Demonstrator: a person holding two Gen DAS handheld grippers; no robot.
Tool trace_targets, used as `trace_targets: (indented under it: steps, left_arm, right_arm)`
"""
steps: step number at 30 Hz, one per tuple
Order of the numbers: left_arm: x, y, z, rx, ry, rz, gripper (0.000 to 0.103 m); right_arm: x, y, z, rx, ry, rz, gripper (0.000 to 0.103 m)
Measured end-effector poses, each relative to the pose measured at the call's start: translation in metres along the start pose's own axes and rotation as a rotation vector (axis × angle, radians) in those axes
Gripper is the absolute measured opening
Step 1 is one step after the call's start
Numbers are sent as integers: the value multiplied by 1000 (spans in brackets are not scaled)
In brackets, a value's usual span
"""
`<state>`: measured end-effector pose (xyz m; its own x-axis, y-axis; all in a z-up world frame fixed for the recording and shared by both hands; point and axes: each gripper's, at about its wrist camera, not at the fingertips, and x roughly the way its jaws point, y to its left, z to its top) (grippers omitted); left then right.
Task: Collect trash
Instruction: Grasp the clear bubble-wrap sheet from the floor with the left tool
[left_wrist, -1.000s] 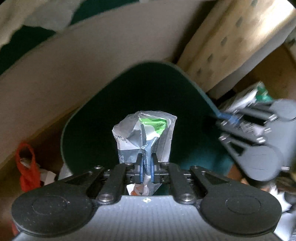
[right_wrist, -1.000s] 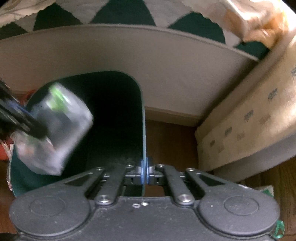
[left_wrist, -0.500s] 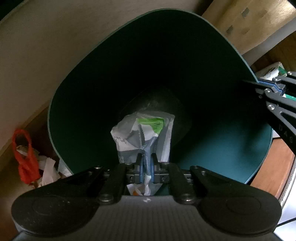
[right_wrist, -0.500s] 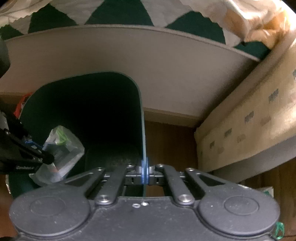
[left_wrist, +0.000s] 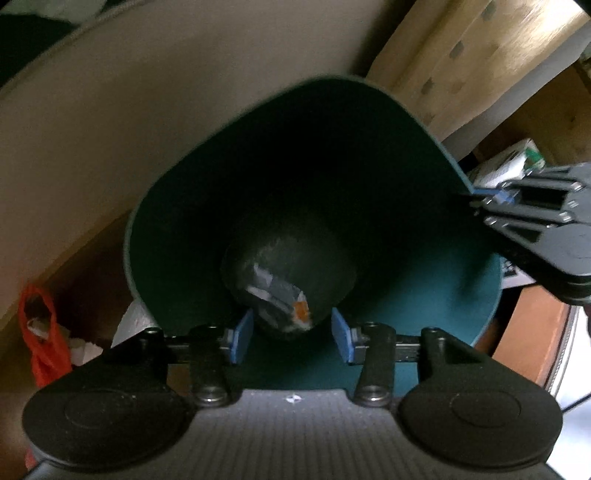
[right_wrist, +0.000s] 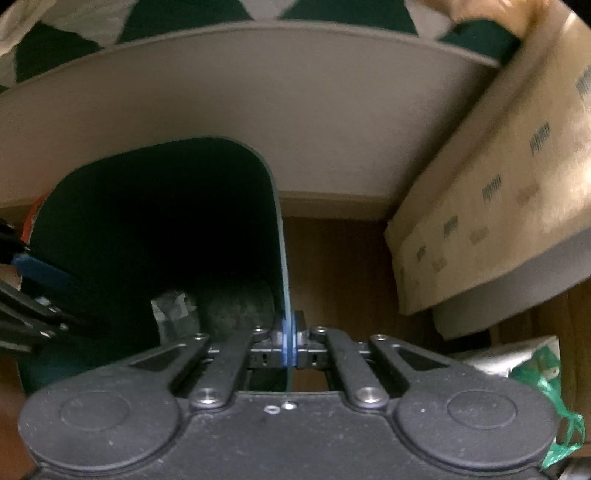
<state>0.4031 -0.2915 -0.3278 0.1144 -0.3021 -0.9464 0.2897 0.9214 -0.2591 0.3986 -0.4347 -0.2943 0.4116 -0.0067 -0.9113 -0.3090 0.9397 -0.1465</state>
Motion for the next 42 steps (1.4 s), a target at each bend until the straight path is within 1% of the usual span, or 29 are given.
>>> trace_targets:
  steps: [2,5,9,14,18,20,22,25,27,30,34,36,38,41,42]
  left_arm:
    - [-7,1,1,7,-22,-10,45]
    - [-20,5,2,17,-46,-4,45]
    - [-30,19,-7,-12,-61,3,45]
    - [-39,55,-25,-86,-79,53,45]
    - [-34,87,-37,-149,-48,94,45]
    - [-28,98,-42,-163,-40,113,45]
    - [-21,110,-48,-166,-34,136,46]
    - [-3,122,-55,-164,-28,176,45]
    - [5,138,-64,-167,-23,200,45]
    - [29,164,-79,-211,26,225,45]
    - [60,191,-101,-258,118,246,45]
    - [82,203,-109,-281,171,212,45]
    - [98,206,-110,-265,190,226,45]
    - [119,208,-98,-184,173,218,45]
    - [126,209,-92,-155,169,202,45]
  right_arm:
    - [1,-3,-2,6,5,-14,1]
    - [1,-8,-4,17,8,-35,2]
    - [0,-17,-7,38,9,-69,2]
    - [-1,-27,-10,52,17,-113,2]
    - [-1,-37,-14,84,33,-144,2]
    - [-1,-40,-14,99,38,-146,2]
    - [-3,-40,-15,105,41,-132,2]
    - [-6,-33,-13,61,39,-127,2]
    - [-7,-29,-13,34,38,-128,2]
    - [-5,-27,-9,5,42,-132,2]
    - [-6,-25,-6,1,35,-134,2]
    - [-8,-24,-8,13,26,-136,2]
    - [-8,-25,-9,41,22,-138,1]
    - [-7,-28,-10,73,24,-146,2]
    - [-6,-28,-10,78,30,-148,2]
